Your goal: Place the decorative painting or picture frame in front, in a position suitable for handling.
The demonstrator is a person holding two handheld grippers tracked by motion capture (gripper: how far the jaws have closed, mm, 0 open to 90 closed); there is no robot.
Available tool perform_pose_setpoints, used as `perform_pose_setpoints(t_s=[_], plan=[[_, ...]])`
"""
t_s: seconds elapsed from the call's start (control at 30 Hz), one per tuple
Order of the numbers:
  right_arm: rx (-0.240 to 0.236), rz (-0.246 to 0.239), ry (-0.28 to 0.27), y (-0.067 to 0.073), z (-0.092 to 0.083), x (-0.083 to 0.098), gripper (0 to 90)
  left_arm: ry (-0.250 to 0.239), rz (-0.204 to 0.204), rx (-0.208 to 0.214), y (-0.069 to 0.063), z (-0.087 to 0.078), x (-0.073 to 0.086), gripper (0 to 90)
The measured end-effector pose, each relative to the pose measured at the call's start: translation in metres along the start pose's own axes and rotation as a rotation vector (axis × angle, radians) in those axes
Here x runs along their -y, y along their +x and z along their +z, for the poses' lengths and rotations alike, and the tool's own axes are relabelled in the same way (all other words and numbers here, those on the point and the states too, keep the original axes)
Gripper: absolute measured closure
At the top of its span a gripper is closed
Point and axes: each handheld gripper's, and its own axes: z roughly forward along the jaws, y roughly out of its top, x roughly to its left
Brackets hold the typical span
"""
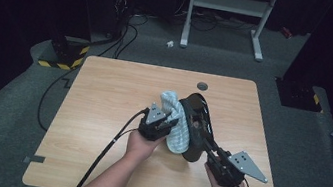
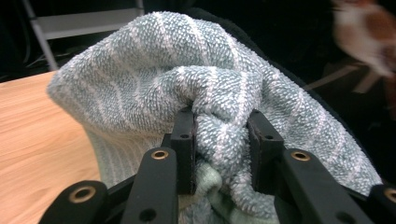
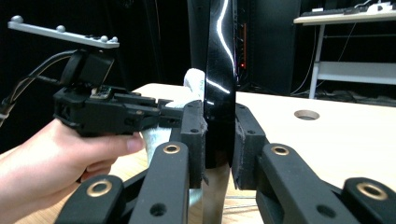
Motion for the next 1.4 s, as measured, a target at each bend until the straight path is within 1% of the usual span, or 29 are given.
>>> perform_pose_setpoints(t_s=[0.17, 0.23, 0.43, 0.53, 0.7, 0.77, 0.87, 0.93, 1.1, 1.23, 1.27, 1.4], plan=[[-0.007, 0.035, 0.005, -0.005, 0.0, -0.001, 75.4, -0.001, 0.013, 0.038, -0.016, -0.001, 0.002, 68.4], [-0.01, 0.035, 0.006, -0.007, 0.0, -0.001, 75.3, -0.005, 0.01, 0.046, -0.02, -0.002, 0.003, 68.4], [-0.017, 0.04, 0.01, -0.006, 0.0, -0.001, 73.9, -0.006, 0.012, 0.051, -0.023, -0.004, 0.003, 68.3], [-0.022, 0.045, 0.01, -0.007, 0.001, -0.002, 71.0, -0.008, 0.015, 0.053, -0.024, -0.004, 0.002, 68.3], [-0.019, 0.037, 0.004, -0.006, 0.0, -0.004, 66.7, -0.011, 0.014, 0.06, -0.026, -0.005, 0.003, 68.4], [-0.023, 0.04, 0.0, -0.006, 0.0, -0.005, 64.7, -0.013, 0.017, 0.064, -0.028, -0.007, 0.003, 68.4], [-0.024, 0.03, -0.003, -0.006, -0.001, -0.009, 63.1, -0.02, 0.017, 0.072, -0.032, -0.008, 0.004, 68.4], [-0.023, 0.02, -0.007, -0.005, -0.002, -0.012, 63.1, -0.024, 0.018, 0.076, -0.034, -0.009, 0.003, 68.3], [-0.023, 0.01, -0.022, -0.005, -0.005, -0.021, 68.0, -0.026, 0.021, 0.086, -0.037, -0.011, 0.003, 68.3], [-0.023, 0.009, -0.022, -0.006, -0.004, -0.022, 69.2, -0.041, 0.023, 0.096, -0.04, -0.014, 0.0, 68.3], [-0.026, 0.011, -0.021, -0.006, -0.004, -0.022, 68.1, -0.045, 0.025, 0.099, -0.041, -0.015, -0.002, 68.3], [-0.057, 0.031, -0.016, -0.006, -0.004, -0.021, 59.0, -0.061, 0.033, 0.108, -0.046, -0.018, -0.008, 68.4]])
